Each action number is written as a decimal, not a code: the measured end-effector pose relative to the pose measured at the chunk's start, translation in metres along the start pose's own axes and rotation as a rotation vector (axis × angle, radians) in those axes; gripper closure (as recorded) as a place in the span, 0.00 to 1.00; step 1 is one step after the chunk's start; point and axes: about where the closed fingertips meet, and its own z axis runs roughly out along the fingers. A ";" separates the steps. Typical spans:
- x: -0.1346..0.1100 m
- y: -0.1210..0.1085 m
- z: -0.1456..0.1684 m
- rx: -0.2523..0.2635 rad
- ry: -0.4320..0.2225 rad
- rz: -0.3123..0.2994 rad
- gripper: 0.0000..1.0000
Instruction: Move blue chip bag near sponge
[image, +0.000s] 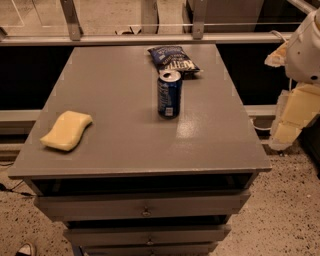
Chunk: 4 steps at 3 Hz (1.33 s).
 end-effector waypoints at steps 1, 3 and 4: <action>0.000 0.000 0.000 0.000 0.000 0.000 0.00; -0.067 -0.072 0.042 0.113 -0.230 -0.059 0.00; -0.102 -0.113 0.064 0.155 -0.346 -0.082 0.00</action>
Offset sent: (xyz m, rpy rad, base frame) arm 0.0747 0.0427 -0.0067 0.1695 -0.1815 0.0559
